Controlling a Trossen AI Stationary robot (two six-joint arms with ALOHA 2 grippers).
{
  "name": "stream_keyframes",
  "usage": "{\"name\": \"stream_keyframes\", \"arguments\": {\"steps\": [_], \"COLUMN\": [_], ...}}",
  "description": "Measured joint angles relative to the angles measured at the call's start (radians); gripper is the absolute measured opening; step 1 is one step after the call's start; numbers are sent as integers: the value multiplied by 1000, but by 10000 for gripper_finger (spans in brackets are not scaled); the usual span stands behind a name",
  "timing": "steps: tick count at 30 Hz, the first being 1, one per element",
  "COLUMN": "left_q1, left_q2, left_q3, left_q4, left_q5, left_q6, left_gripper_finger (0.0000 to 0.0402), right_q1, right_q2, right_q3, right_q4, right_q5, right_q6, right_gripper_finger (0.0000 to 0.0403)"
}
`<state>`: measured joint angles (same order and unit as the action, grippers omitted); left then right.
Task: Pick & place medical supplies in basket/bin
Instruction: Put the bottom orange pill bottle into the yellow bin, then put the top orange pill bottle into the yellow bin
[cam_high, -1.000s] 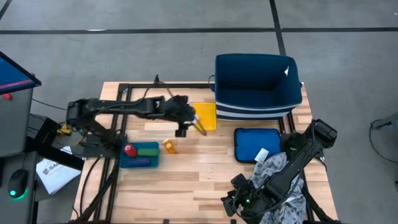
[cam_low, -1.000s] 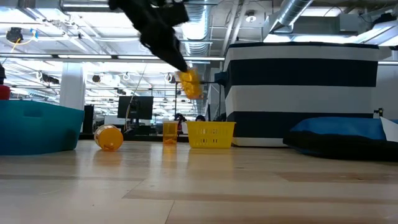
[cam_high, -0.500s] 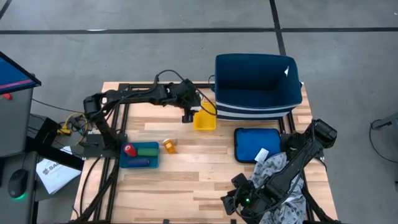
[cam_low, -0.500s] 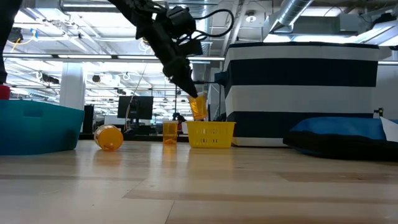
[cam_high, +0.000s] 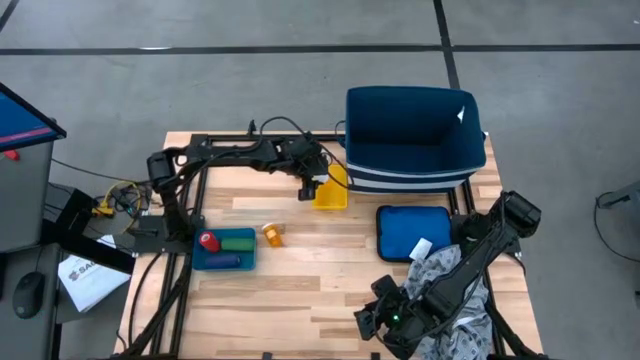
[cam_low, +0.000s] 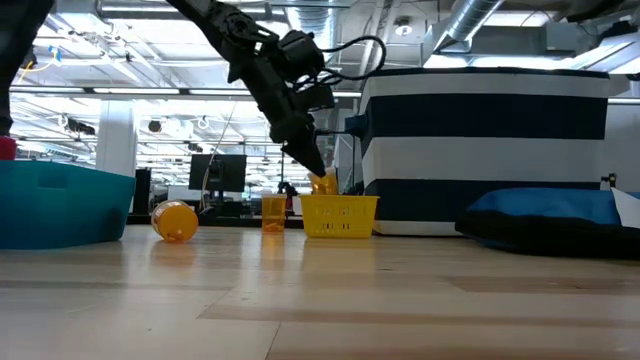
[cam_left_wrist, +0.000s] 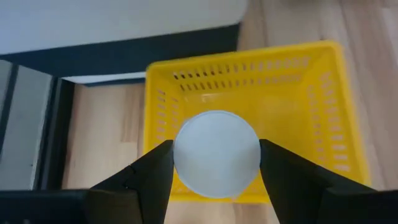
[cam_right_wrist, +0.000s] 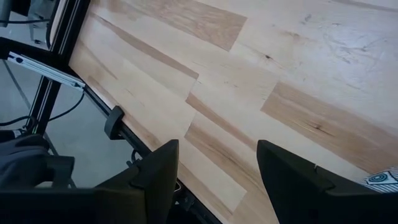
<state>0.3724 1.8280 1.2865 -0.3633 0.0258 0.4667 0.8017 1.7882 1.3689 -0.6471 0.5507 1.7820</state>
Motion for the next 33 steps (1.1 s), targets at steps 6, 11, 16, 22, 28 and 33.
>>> {"name": "stream_keyframes", "arguments": {"steps": [6,11,16,22,28,33], "left_q1": [9,9,15,15,15,26], "left_q2": [29,37,38,38,7,-84], "left_q3": [0,-1,-1,-1,-2,-2], "left_q4": [0,13,4,5,10,-63], "left_q5": [5,6,29,31,25,0], "left_q6": [-3,-3,-3,-3,-1,0], "left_gripper_finger": [214,215,233,257,261,258], "right_q1": [-6,-6,-6,-6,-6,-6], "right_q2": [0,0,0,0,0,0], "right_q3": [0,0,0,0,0,0], "right_q4": [-8,-10,-11,-11,-11,-11], "right_q5": [0,0,-1,-1,-1,0], "right_q6": [7,9,10,10,17,18], "right_gripper_finger": [214,214,214,214,214,214]}}
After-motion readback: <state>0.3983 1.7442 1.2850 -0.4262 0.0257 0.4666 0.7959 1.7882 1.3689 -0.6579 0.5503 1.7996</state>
